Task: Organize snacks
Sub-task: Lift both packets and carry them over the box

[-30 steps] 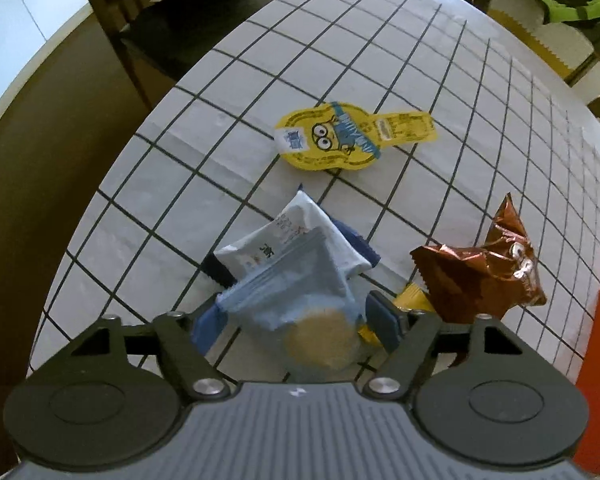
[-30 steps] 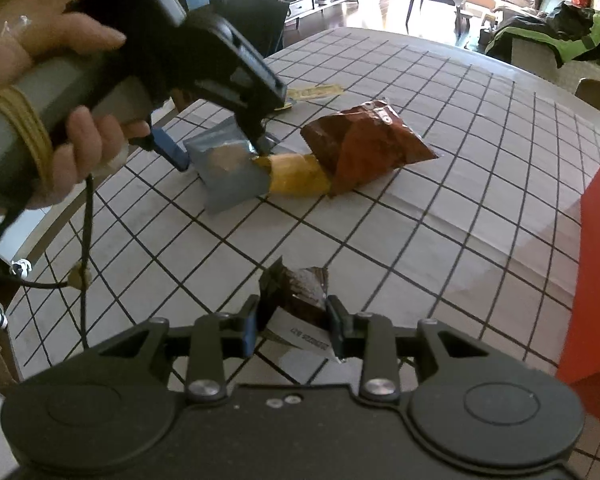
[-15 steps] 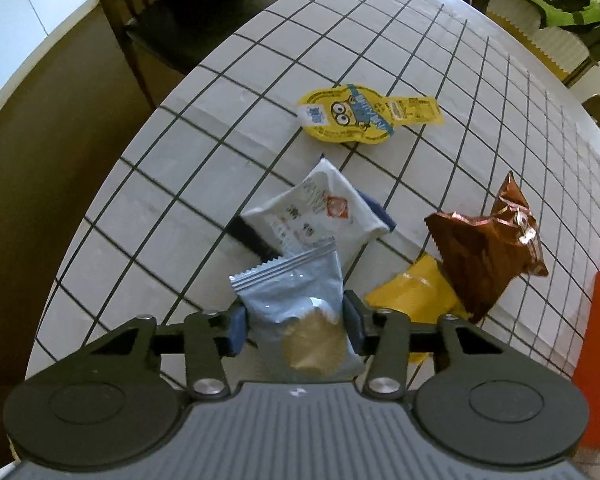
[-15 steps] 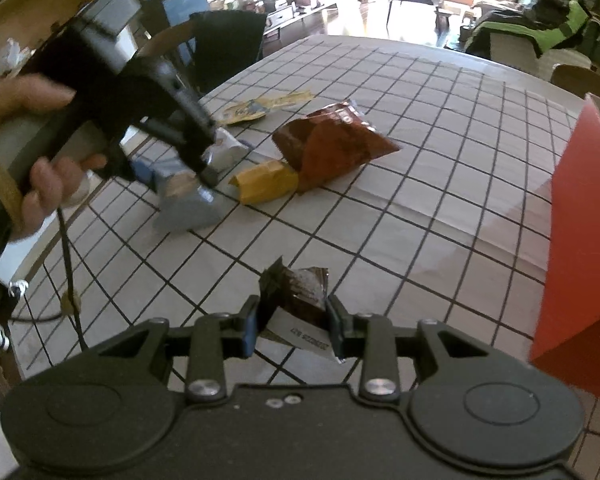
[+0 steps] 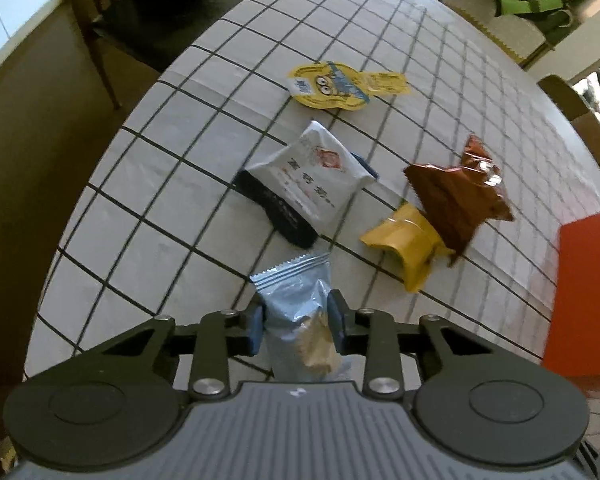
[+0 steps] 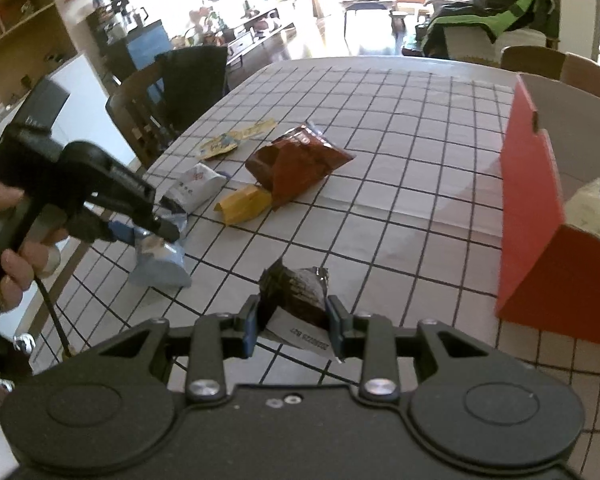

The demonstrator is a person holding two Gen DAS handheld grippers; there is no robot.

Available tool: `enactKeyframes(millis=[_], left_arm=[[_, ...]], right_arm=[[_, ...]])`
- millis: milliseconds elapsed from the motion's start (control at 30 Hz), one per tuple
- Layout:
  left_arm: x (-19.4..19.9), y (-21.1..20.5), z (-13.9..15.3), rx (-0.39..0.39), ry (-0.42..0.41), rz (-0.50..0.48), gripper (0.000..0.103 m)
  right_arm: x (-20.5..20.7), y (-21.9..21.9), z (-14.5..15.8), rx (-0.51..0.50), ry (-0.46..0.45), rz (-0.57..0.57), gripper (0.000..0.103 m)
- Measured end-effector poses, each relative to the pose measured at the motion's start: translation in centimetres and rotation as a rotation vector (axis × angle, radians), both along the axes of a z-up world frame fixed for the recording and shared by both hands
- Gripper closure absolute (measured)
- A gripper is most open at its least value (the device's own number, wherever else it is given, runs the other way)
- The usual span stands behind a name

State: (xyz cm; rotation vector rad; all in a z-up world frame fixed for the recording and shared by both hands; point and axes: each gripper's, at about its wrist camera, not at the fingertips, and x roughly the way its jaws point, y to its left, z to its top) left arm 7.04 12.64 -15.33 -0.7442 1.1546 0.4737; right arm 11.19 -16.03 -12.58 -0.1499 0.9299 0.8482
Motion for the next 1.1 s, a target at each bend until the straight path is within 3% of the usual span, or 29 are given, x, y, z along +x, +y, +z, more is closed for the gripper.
enactKeyframes(millis=[33,500,867,1033,1100], left_arm=[[-0.2,0.0,0.3,-0.008,-0.016,-0.008,0.089],[1.1,-4.2,4.6,0.01,-0.137,-0.214,0.096],[5.0,-9.6,9.1,0.029,-0.238,-0.376,0.099],[6.9,-11.4,9.3,0.01,-0.202,-0.442,0.099],[7.0,-12.1,8.7,0.051,-0.171,-0.449,0.099]], right_arm=[[-0.1,-0.2,0.2,0.006,0.0,-0.008,0.07],[-0.1,-3.8,3.3,0.08,-0.031,-0.133,0.07],[2.2,-8.2,6.8,0.132,-0.108,-0.234,0.07],[3.8,-10.4,7.2,0.146,-0.11,-0.281,0.07],[4.0,-10.9,7.0,0.147,-0.105,-0.29,0.07]])
